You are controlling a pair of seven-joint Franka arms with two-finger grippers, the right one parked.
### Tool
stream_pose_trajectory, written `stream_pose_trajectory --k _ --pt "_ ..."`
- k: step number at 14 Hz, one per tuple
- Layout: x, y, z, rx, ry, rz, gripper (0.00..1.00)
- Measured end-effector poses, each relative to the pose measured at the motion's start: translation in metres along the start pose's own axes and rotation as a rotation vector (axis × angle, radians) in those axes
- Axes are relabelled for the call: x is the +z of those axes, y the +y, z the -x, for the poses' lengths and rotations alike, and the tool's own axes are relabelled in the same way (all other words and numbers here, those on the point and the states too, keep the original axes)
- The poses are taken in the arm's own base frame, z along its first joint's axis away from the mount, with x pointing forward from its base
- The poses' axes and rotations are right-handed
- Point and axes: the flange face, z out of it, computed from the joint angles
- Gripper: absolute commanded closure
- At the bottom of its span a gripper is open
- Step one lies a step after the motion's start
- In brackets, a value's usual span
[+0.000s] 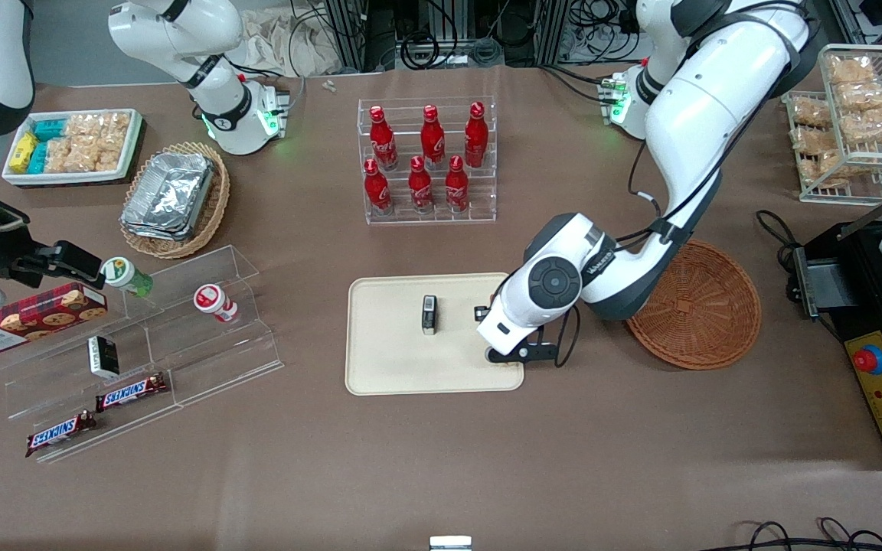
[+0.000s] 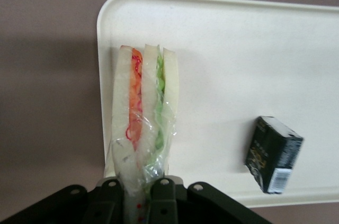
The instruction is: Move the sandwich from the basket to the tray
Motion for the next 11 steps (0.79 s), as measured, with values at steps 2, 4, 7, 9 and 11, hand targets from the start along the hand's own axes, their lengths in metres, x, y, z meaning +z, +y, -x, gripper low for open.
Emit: stream_pose_trajectory --k 2,4,7,9,11 --pt "0.015 0.006 0.005 0.007 0.004 -0.023 0.00" --pt "0.023 0.010 0.006 -0.016 0.012 -0.031 0.00" --pt "0.023 0.014 0.006 -0.012 0.047 -0.043 0.00" --pt "0.019 0.014 0.002 -0.018 0.060 -0.042 0.00" --pt "0.012 0.014 -0.002 -0.042 0.076 -0.037 0.00"
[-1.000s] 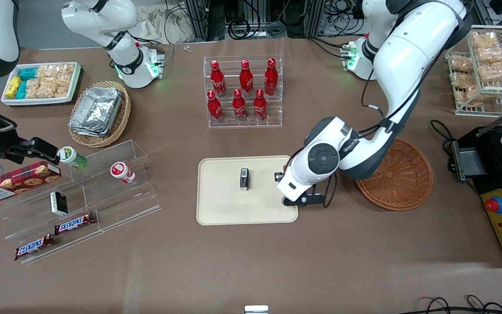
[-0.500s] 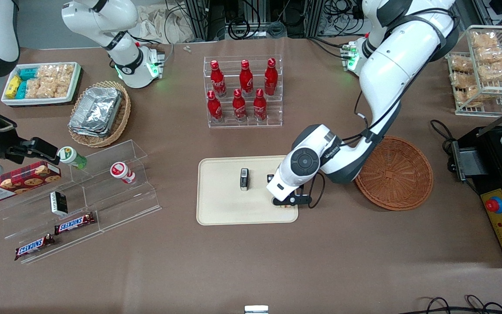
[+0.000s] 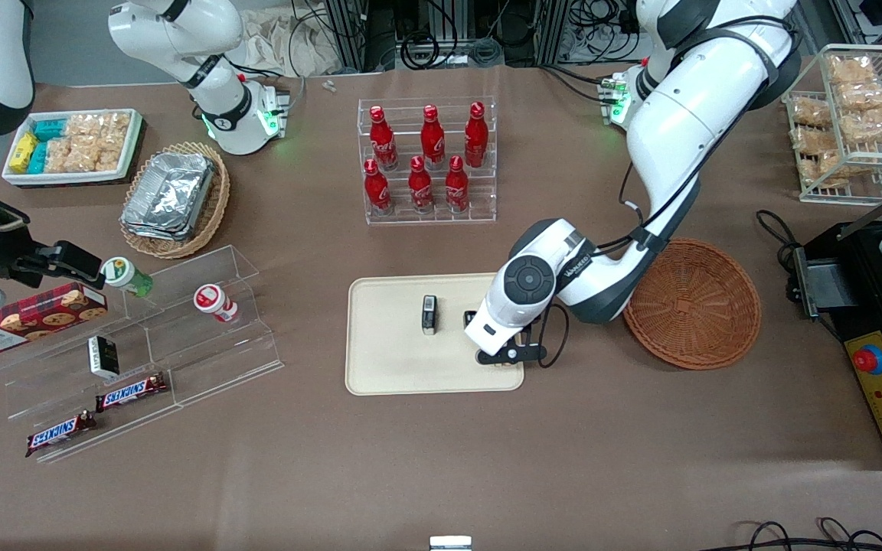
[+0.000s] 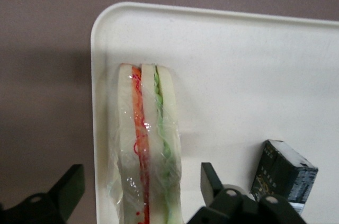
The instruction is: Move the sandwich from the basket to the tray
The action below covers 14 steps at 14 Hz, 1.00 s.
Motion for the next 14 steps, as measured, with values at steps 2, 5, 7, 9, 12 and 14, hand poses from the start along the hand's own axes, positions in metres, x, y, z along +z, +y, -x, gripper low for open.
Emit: stream_pose_trajectory --k 2,5,7,9,12,14 --pt "-0.018 -0.003 -0.008 -0.027 0.022 0.005 0.00" --pt "-0.086 -0.030 -0.022 -0.093 0.046 -0.020 0.00" --pt "-0.146 -0.049 -0.022 -0.133 0.081 -0.032 0.00" --pt "-0.212 -0.085 -0.017 -0.206 0.066 -0.054 0.00" --pt "-0.293 -0.140 -0.006 -0.260 0.114 -0.048 0.00" --pt "-0.312 -0.169 -0.002 -0.243 0.135 -0.057 0.00"
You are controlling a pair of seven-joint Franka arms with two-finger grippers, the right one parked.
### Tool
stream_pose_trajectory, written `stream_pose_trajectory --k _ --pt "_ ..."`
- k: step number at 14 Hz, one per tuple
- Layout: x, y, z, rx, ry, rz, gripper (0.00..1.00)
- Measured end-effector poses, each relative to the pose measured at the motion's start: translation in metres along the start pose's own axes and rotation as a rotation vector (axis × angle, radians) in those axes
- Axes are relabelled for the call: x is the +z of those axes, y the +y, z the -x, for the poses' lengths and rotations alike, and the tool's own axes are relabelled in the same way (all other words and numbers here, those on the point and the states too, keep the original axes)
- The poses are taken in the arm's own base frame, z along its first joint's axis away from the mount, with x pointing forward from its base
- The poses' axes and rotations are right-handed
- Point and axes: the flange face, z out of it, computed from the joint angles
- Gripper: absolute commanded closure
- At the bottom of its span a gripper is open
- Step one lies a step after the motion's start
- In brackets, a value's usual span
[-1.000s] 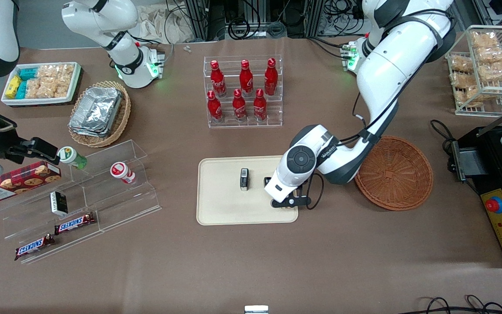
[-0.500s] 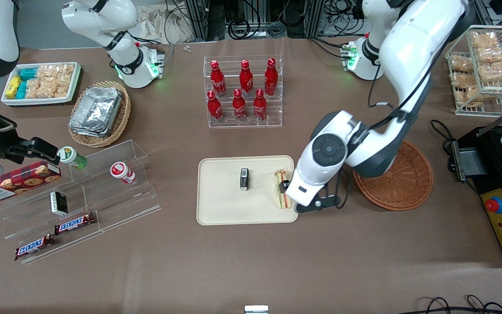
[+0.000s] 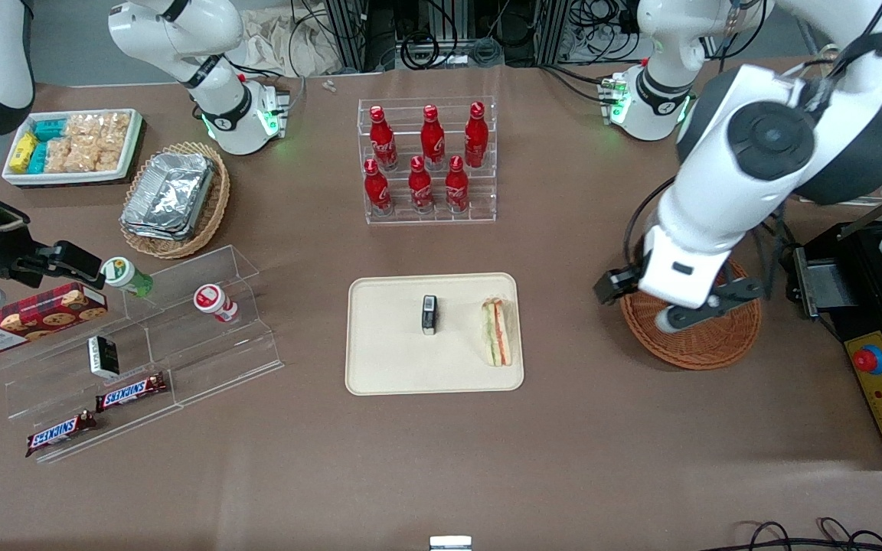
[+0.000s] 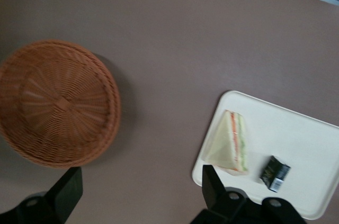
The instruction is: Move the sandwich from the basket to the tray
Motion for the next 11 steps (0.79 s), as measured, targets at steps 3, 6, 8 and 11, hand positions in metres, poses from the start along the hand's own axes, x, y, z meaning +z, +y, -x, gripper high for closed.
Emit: stream_pose_trajectory --k 3,6,8,11 --pt "-0.009 -0.071 -0.032 0.088 -0.030 0.038 0.00" --pt "-0.008 -0.159 -0.056 0.212 -0.039 0.028 0.00" --pt "-0.001 -0.199 -0.064 0.275 -0.052 0.020 0.00" --pt "0.001 -0.206 -0.067 0.296 -0.053 0.015 0.00"
